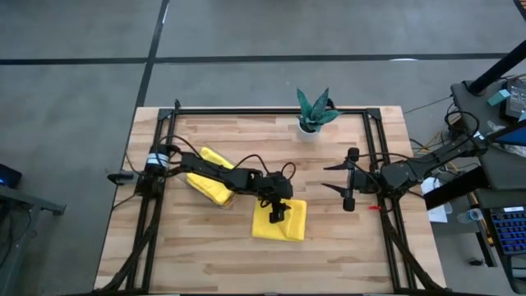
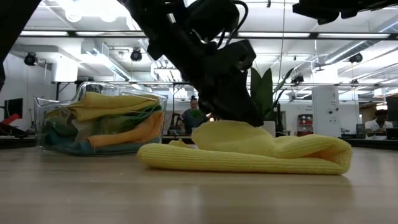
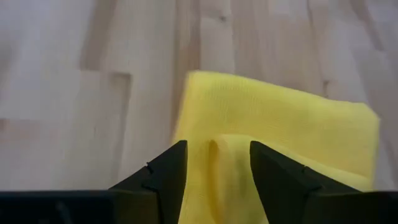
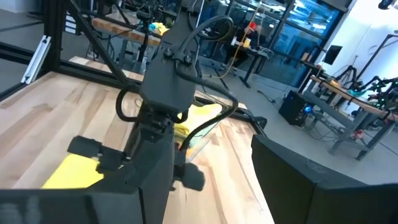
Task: Fold microfiber towels
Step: Fold the yellow microfiber cloth
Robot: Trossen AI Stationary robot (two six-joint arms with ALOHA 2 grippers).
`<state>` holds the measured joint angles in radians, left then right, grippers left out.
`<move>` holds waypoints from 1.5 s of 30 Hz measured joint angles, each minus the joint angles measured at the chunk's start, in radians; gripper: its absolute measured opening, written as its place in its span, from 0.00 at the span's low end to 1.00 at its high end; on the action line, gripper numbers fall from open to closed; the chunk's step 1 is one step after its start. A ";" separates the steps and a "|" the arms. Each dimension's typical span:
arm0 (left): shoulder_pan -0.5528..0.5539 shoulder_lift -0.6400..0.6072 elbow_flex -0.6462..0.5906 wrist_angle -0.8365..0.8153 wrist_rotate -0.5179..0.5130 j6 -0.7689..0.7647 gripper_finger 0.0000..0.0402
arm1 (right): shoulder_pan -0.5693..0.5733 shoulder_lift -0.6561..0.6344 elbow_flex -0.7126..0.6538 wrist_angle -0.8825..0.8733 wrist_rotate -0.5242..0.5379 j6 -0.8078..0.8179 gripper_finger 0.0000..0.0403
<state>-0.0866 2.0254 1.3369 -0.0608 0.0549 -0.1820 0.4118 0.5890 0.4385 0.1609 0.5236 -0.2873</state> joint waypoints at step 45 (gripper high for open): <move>-0.116 -0.115 -0.016 -0.437 0.181 0.065 0.04 | 0.000 0.001 0.002 0.001 0.002 -0.008 0.51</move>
<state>-0.2024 1.9103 1.3212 -0.4978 0.2355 -0.1169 0.4114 0.5900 0.4404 0.1616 0.5259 -0.2955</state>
